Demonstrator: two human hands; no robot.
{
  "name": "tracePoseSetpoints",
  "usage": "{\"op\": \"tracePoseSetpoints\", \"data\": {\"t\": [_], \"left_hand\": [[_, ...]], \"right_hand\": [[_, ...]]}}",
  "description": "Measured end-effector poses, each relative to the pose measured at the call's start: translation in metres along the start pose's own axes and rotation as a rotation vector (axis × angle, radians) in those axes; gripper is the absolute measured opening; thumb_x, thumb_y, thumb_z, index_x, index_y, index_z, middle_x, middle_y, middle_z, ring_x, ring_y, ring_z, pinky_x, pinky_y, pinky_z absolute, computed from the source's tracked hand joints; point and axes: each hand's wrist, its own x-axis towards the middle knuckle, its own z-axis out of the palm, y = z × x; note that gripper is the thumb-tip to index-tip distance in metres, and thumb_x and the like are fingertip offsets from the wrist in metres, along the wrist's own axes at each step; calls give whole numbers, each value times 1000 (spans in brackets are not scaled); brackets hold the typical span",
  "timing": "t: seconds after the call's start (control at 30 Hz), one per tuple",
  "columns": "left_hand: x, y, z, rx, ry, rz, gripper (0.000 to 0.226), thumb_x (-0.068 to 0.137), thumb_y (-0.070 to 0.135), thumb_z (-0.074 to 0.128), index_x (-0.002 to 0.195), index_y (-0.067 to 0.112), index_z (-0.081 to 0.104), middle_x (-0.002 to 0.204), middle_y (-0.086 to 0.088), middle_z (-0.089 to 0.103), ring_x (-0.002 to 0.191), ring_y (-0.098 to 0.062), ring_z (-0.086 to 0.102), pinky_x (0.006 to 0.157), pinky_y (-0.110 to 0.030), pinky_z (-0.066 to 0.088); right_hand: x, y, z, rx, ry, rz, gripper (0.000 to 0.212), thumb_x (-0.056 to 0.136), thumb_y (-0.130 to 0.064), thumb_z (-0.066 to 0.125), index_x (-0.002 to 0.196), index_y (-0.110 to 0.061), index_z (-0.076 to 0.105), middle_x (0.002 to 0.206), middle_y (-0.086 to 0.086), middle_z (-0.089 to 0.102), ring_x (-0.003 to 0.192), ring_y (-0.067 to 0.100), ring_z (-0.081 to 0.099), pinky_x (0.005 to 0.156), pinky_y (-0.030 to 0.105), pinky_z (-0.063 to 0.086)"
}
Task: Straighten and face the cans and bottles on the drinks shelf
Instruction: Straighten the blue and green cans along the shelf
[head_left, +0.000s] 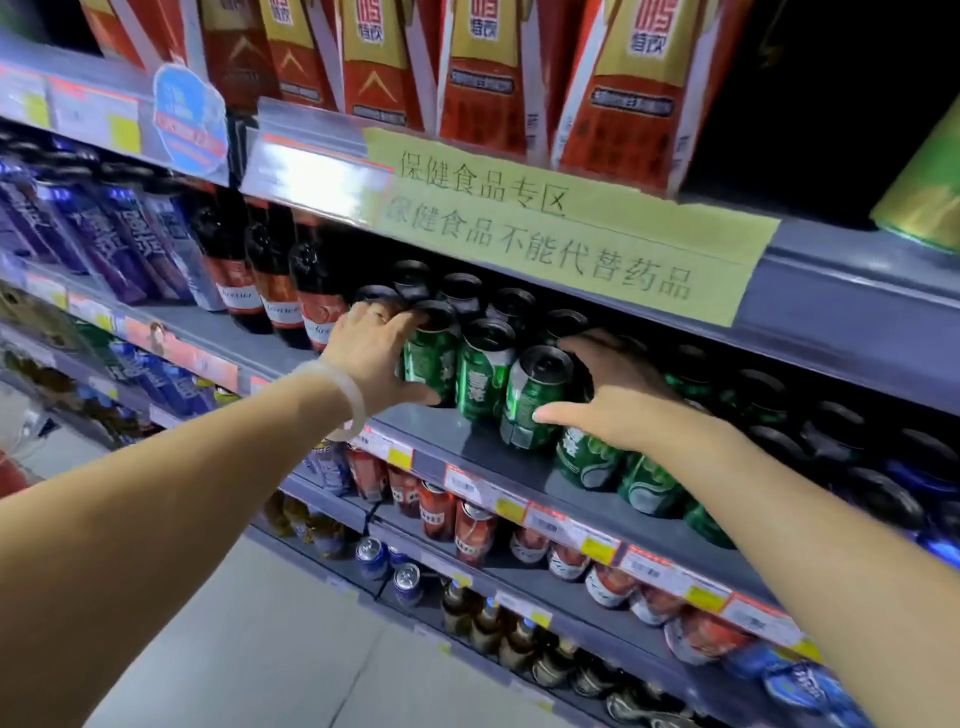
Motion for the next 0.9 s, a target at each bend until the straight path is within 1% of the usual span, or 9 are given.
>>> {"op": "tracePoseSetpoints", "data": {"t": [0.07, 0.17, 0.27, 0.37, 0.53, 0.63, 0.7, 0.8, 0.9], "left_hand": [[15, -14, -1, 35, -8, 43, 97, 61, 61, 72, 141, 22, 34, 133, -15, 46, 125, -34, 36, 106, -39, 30], [36, -27, -6, 0, 24, 172, 94, 62, 54, 76, 141, 23, 36, 144, -12, 36, 132, -33, 29, 111, -39, 24], [57, -36, -9, 36, -20, 277, 91, 63, 59, 73, 140, 29, 36, 146, -8, 34, 132, -32, 29, 111, -39, 26], [72, -44, -6, 43, -103, 300, 89, 65, 63, 69, 140, 32, 33, 146, -6, 36, 133, -31, 27, 109, -40, 30], [79, -46, 1, 37, -90, 358, 91, 64, 63, 68, 141, 30, 33, 145, -6, 40, 134, -29, 25, 108, -39, 30], [79, -46, 1, 6, -89, 378, 87, 65, 62, 68, 139, 26, 37, 143, -9, 42, 133, -29, 31, 106, -37, 31], [80, -47, 0, -8, -91, 389, 86, 65, 62, 68, 137, 26, 40, 141, -9, 44, 131, -29, 34, 103, -36, 32], [79, -48, 0, -36, -100, 399, 84, 64, 61, 69, 136, 26, 42, 138, -9, 46, 130, -29, 36, 102, -34, 33], [75, -52, -3, -73, -110, 418, 82, 64, 61, 70, 134, 29, 44, 133, -8, 51, 126, -29, 40, 100, -35, 35]], "right_hand": [[19, -19, 6, 8, -3, 19, 85, 74, -49, 71, 143, -21, 29, 150, 2, 28, 136, 23, 32, 106, 31, 30], [46, -40, 15, 16, 8, 53, 93, 72, -51, 72, 145, -21, 24, 151, 5, 27, 137, 24, 30, 108, 35, 30], [66, -49, 22, -23, 10, 107, 91, 70, -52, 74, 142, -16, 30, 146, 8, 35, 132, 28, 37, 106, 38, 36], [75, -49, 28, -40, -27, 141, 86, 69, -52, 74, 137, -17, 36, 143, 6, 41, 126, 27, 44, 101, 37, 41], [85, -48, 37, -13, -32, 189, 92, 68, -52, 75, 143, -22, 30, 150, 3, 34, 134, 26, 38, 108, 36, 35], [85, -47, 38, 52, -29, 219, 91, 70, -47, 75, 145, -25, 27, 153, 1, 29, 137, 24, 33, 108, 32, 30], [85, -47, 37, 65, -35, 225, 91, 70, -47, 75, 145, -25, 27, 153, 0, 28, 138, 23, 31, 107, 31, 29], [84, -49, 37, 77, -28, 240, 91, 68, -48, 77, 143, -26, 30, 152, -1, 31, 136, 22, 34, 106, 31, 31], [80, -51, 37, 81, -22, 230, 89, 64, -51, 78, 139, -28, 36, 146, -2, 40, 131, 22, 41, 100, 29, 35]]}}
